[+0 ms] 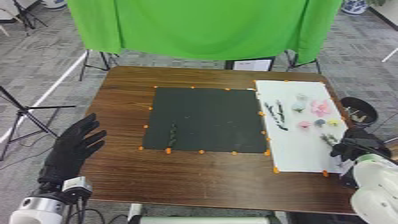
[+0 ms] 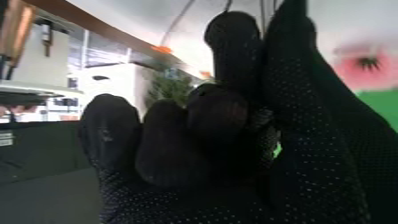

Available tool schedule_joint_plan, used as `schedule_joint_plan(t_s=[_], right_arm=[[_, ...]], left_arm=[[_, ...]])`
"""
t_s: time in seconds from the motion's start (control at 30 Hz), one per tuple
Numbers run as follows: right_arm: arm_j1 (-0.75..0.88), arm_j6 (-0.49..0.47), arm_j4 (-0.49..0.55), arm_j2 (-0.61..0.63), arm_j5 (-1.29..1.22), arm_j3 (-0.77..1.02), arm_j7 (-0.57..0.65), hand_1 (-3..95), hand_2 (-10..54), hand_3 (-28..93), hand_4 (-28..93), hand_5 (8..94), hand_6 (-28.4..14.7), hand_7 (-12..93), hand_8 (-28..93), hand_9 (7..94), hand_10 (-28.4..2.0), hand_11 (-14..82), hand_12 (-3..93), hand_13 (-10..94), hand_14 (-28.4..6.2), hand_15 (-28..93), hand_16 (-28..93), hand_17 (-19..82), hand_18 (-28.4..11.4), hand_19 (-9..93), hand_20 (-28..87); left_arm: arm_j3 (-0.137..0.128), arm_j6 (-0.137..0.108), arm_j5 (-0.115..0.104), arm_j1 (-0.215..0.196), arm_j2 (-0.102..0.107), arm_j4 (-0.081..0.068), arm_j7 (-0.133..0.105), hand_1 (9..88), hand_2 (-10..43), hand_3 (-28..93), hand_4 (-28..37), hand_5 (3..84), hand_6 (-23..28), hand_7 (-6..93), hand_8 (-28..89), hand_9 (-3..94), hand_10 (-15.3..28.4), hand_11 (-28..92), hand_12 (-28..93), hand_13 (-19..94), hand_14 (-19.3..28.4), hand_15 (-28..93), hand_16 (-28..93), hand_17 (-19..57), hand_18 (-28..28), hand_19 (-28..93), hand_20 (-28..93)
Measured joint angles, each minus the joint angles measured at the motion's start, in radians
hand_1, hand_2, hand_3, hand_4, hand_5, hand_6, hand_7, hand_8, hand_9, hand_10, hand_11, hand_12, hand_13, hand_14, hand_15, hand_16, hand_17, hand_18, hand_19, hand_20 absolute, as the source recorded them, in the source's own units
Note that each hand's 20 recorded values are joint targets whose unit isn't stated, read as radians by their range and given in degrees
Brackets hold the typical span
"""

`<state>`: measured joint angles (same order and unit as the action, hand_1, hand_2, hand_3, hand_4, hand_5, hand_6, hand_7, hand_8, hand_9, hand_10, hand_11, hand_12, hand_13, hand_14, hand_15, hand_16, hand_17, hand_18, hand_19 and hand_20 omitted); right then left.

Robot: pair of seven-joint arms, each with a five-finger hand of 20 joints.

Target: Arrange flowers

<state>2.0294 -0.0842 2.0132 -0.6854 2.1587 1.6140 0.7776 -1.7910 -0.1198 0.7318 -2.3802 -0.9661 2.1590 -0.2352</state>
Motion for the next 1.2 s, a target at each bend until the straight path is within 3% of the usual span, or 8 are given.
schedule_joint_plan(t_s=[0.33, 0.63, 0.93, 1.2], right_arm=[[-0.038, 0.1, 0.079, 0.002, -0.031, 0.009, 0.005, 39.5, -9.5, 86, -16, 79.6, -0.5, 47, 23, 85.2, -8.3, 66.2, 49.9, 80, -8.5, 89, 38, 49, -23.0, 93, 72], [-0.337, 0.152, 0.107, -0.019, -0.201, -0.228, -0.032, 39.1, -9.5, 86, -15, 79.4, 0.0, 48, 24, 86.5, -7.9, 66.1, 50.0, 81, -8.2, 89, 37, 50, -22.8, 93, 73], [-0.62, 0.106, -0.025, -0.208, -0.203, -0.53, -0.052, 38.4, -9.5, 86, -14, 80.1, 1.0, 48, 23, 87.5, -7.3, 65.6, 49.7, 83, -7.6, 89, 37, 52, -22.6, 93, 74], [-0.704, 0.029, -0.162, -0.402, -0.112, -0.712, -0.025, 37.9, -9.5, 85, -14, 80.9, 1.6, 48, 23, 88.1, -7.1, 65.3, 49.6, 84, -7.1, 89, 37, 54, -22.7, 93, 74]], left_arm=[[0.0, 0.001, 0.0, 0.001, 0.003, -0.002, 0.001, 27.6, -3.5, 70, -23.2, 29.2, 3.4, 20.4, -10, 21.4, 10.8, 19, 19, 19, 15.7, 31, 1, -9.1, 23.6, 41, 9], [0.0, 0.002, 0.001, 0.002, 0.006, -0.002, 0.007, 27.7, -3.5, 70, -23.3, 29.3, 3.5, 20.4, -10, 21.5, 10.9, 20, 19, 19, 15.8, 31, 1, -9.1, 23.6, 41, 9], [0.005, 0.002, 0.001, 0.001, 0.001, -0.001, 0.016, 27.8, -3.7, 70, -23.5, 29.7, 3.7, 20.3, -10, 21.9, 11.1, 20, 19, 19, 16.0, 31, 1, -9.1, 23.8, 41, 9], [0.018, 0.001, 0.001, 0.007, -0.001, -0.004, 0.02, 27.8, -3.5, 70, -23.7, 29.9, 3.8, 20.2, -10, 22.1, 11.3, 20, 19, 19, 16.5, 31, 1, -9.3, 24.1, 41, 9]])
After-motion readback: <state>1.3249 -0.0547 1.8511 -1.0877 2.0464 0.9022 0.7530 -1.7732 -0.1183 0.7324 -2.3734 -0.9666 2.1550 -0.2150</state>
